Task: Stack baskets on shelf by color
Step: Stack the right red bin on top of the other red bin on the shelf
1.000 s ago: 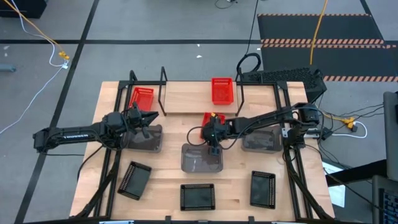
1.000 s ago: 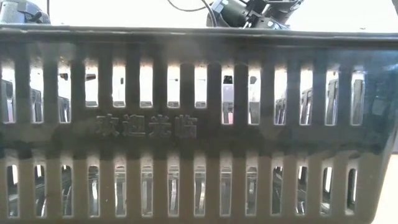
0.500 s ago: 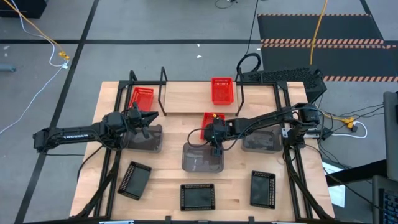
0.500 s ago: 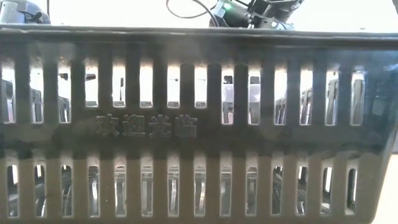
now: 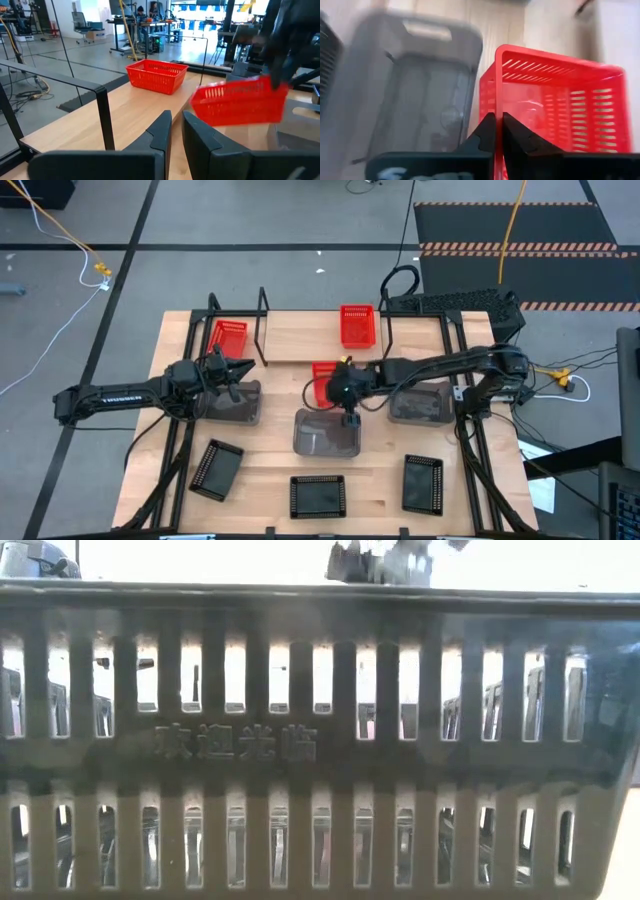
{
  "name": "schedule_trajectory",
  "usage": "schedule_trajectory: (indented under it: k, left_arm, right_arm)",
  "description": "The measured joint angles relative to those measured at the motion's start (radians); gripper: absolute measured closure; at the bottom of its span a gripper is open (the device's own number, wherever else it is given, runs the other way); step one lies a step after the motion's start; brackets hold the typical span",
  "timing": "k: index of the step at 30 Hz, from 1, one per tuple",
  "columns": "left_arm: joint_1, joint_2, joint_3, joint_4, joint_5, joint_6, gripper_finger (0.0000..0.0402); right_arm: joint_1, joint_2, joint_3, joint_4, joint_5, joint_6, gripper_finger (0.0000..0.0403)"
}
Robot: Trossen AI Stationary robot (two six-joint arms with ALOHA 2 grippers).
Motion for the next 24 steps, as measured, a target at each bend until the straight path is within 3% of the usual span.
schedule_trajectory:
  k: [8,13,16,19,24]
  left_arm:
    - [0.000,0.000,0.000,0.001,0.000,-0.001,0.0355]
    - [0.000,0.000,0.000,0.000,0.000,-0.001,0.0355]
    - [0.000,0.000,0.000,0.000,0.000,0.002,0.0355]
    - [0.000,0.000,0.000,-0.004,0.000,0.002,0.0355]
    - [0.000,0.000,0.000,-0.006,0.000,0.005,0.0355]
  right_arm:
    - [-0.090,-0.098,0.152,-0.120,0.229,-0.280,0.0400]
    - [-0.240,-0.102,0.145,-0.163,0.273,-0.405,0.0401]
    - [-0.327,-0.096,0.118,-0.155,0.261,-0.450,0.0401]
    - [-0.401,-0.095,0.079,-0.146,0.176,-0.453,0.0401]
    - [-0.457,-0.095,0.003,-0.106,0.095,-0.441,0.0401]
